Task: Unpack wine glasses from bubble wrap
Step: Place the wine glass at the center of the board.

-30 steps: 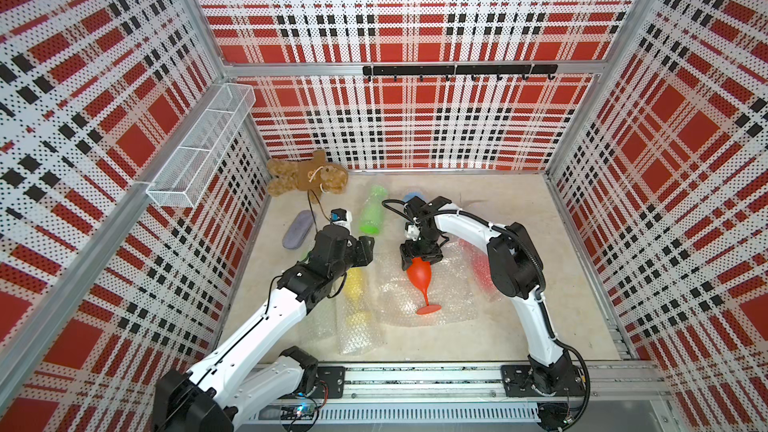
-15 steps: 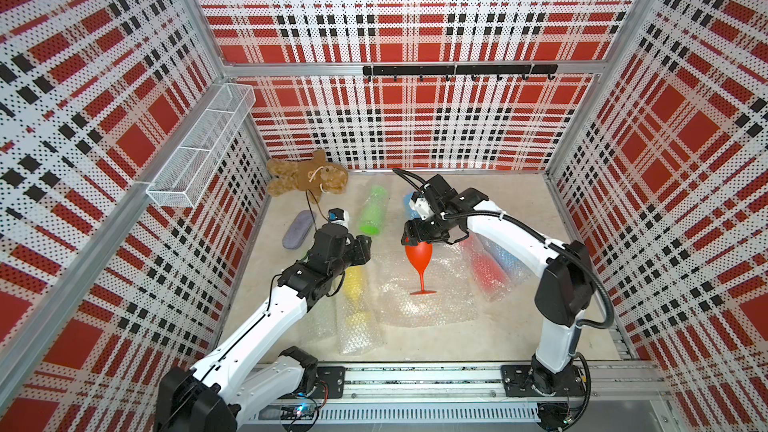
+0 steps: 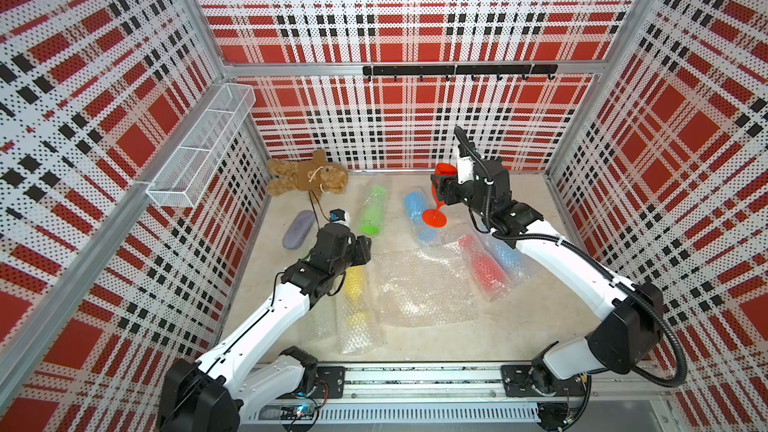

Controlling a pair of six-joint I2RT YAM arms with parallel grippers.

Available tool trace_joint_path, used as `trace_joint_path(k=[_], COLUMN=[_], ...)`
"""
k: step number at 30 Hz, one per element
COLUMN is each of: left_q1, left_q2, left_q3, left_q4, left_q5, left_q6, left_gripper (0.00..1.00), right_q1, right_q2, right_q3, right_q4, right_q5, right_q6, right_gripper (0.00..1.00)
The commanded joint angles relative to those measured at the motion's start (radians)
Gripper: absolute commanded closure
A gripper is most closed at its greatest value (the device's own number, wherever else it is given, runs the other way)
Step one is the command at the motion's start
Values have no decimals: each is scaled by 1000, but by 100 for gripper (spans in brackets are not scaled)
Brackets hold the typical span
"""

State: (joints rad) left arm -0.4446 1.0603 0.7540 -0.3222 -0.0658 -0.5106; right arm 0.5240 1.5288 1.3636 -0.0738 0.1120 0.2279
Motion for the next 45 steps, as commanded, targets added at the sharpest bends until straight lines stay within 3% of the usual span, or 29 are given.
trace_joint_path(k=[1, 7, 16, 24, 34, 45], left_q1=[5, 5, 3, 2, -7, -17], left_q2=[19, 49, 74, 100, 120, 121], left_q3=[-12, -10, -10, -9, -7, -5], left_q4=[17, 19, 20, 22, 21, 22], left_q5=[-10, -6, -11, -10, -11, -23], left_q6=[0, 1, 9, 15, 21, 21], left_gripper=[44, 44, 44, 44, 45, 45], right_q1=[-62, -136, -190, -215, -224, -227], right_q2=[98, 308, 574, 739, 833, 821], right_q3=[17, 54, 153, 312, 412, 390], right_q4=[224, 429, 616, 605, 522, 531], right_q5=[66, 45, -9, -11, -35, -44], right_q6=[-100, -202, -243, -230, -217, -215], right_gripper=[38, 38, 38, 37, 34, 8])
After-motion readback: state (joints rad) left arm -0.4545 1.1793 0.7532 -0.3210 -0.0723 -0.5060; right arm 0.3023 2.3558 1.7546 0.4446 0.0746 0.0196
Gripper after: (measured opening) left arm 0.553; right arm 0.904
